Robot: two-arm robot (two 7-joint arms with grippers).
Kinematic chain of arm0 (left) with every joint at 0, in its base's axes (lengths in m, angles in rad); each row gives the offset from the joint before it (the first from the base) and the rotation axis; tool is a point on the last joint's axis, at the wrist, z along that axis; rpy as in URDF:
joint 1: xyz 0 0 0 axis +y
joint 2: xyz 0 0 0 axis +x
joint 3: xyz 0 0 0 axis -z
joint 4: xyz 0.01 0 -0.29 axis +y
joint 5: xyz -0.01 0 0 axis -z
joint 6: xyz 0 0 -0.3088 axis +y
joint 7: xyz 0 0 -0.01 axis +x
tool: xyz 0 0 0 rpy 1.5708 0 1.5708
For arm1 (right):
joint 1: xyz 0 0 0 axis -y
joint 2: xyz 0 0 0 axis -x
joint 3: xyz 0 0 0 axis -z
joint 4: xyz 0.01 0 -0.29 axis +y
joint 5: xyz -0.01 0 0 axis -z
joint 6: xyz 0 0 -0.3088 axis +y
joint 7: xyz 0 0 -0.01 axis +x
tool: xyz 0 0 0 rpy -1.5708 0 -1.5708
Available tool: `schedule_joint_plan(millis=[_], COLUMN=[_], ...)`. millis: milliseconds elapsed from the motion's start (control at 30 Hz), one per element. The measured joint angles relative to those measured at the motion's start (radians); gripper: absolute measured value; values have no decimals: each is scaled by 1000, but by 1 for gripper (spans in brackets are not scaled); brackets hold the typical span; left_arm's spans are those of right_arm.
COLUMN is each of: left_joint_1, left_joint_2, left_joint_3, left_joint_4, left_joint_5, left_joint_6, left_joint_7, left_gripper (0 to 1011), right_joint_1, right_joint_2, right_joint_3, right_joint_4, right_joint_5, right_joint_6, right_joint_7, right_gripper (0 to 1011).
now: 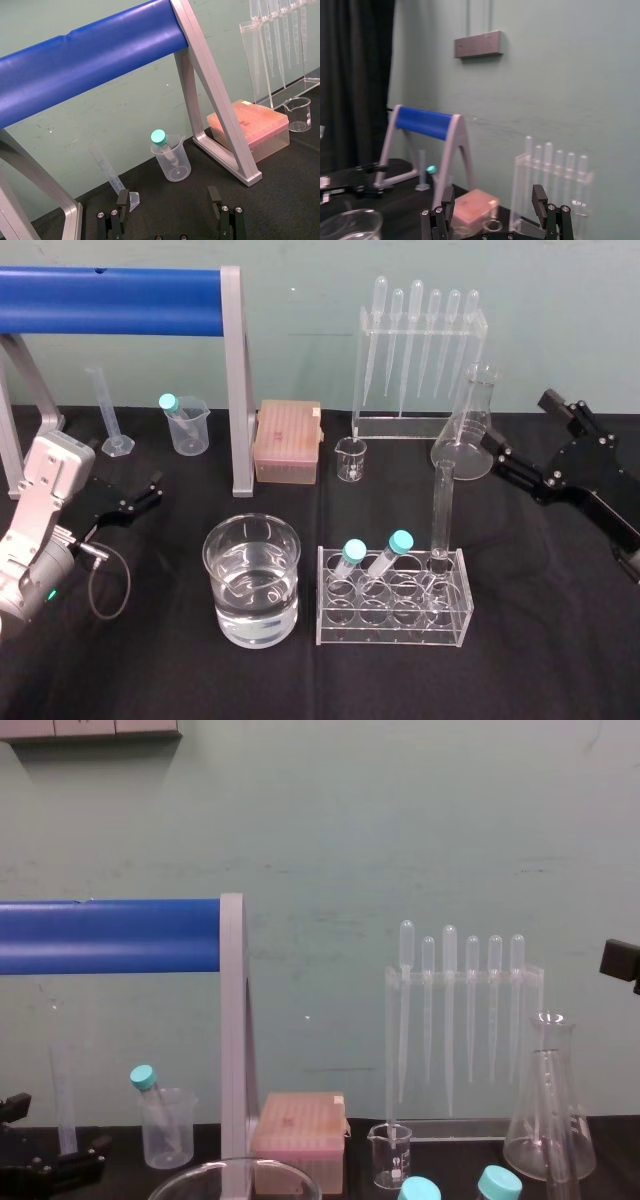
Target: Hold the test tube with one hand and immerse one end into the beaker, then return it to the test tube rack.
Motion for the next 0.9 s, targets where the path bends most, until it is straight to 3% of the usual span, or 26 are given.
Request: schedule_joint_plan(millis=[233,467,900], left_joint_1=[0,0,0], left_joint_2=[0,0,0], left_joint_3=[0,0,0], left_joint_4=[0,0,0], left_joint_5=[0,0,0], left_joint_6=[0,0,0], left_joint_7=[0,0,0], left_gripper=[1000,1000,1000], right_joint_1=[13,68,137], right_joint_2=[4,-25,-78], right_joint_3=[-19,-64,-97], right_joint_4=[20,79,138], right_joint_5=[37,42,-13], right_joint_6=[48,116,160], right_joint_7=[93,163,177], right_gripper=[1000,1000,1000])
